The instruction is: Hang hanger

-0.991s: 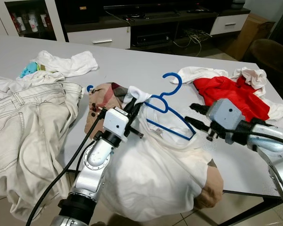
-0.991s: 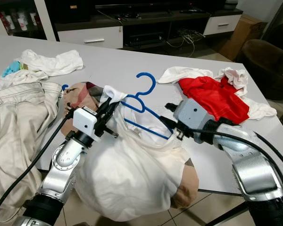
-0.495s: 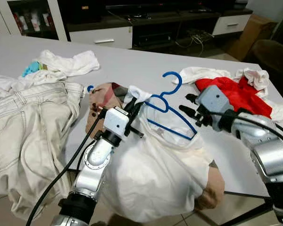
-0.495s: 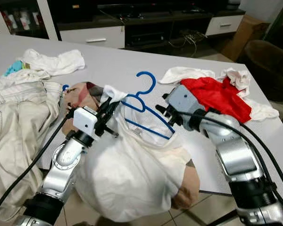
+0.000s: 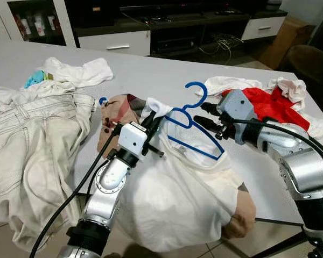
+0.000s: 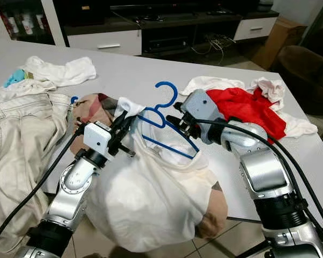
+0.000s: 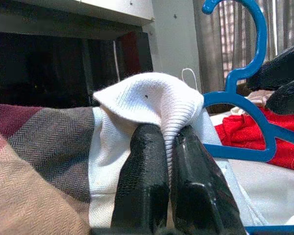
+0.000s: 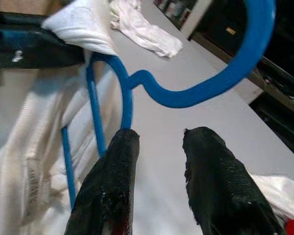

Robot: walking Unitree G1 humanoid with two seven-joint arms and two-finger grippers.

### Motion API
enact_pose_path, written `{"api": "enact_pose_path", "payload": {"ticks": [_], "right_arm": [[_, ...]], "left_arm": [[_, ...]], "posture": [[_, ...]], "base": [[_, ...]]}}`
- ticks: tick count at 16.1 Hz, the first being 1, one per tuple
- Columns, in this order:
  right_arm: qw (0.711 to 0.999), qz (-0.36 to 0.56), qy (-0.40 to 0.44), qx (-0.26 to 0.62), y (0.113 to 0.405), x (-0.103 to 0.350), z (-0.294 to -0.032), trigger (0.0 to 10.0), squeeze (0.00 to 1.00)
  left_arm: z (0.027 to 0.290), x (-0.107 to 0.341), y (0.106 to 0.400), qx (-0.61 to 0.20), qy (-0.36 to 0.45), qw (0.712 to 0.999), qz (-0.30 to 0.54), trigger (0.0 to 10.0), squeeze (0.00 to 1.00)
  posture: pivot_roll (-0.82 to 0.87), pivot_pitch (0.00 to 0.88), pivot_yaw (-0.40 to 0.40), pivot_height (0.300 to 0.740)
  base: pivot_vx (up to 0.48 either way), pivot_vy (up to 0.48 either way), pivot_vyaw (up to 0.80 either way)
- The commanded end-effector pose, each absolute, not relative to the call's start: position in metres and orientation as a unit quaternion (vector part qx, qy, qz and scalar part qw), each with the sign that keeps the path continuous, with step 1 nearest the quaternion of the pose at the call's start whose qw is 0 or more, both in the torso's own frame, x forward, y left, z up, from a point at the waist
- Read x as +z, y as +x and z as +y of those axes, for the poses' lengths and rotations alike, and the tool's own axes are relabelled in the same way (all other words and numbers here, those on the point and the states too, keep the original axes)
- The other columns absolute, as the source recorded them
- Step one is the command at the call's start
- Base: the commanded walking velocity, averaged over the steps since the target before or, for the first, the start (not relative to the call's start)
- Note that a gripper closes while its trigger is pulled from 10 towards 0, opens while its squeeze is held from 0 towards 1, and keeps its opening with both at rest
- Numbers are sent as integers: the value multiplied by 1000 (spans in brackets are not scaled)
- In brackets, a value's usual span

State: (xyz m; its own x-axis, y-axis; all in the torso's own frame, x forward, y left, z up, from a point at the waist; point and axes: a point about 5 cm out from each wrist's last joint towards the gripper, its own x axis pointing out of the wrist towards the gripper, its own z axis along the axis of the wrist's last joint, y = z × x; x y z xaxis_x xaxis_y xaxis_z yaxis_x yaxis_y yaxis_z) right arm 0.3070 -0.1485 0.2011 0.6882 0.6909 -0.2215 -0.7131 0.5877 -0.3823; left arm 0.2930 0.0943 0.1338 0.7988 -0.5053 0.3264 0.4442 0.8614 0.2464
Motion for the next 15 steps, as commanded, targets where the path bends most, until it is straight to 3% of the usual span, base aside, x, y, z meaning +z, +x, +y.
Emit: {"api": "enact_pose_path", "payload": {"ticks": [1,5,12,13,15], "right_arm": [[885,15,-233,404,308,210,-149,10000,51],[872,26,-239,427,312,207,-140,10000,43],[879,73,-189,432,319,191,-129,10000,16],[881,74,-181,431,320,192,-127,9216,0],[892,59,-167,417,323,197,-127,2510,0]], "left_arm": [[90,137,294,-258,81,942,-201,0,0],[89,137,294,-259,80,941,-201,0,0],[89,137,292,-260,89,939,-205,0,0],[89,137,292,-260,89,939,-206,0,0],[88,138,293,-261,89,939,-207,0,0]], "posture": [[-28,0,-41,740],[-21,0,-46,740],[-11,0,-51,740],[-14,0,-49,740],[-15,0,-49,740]], "base": [[0,0,0],[0,0,0],[0,0,0],[0,0,0],[0,0,0]]}}
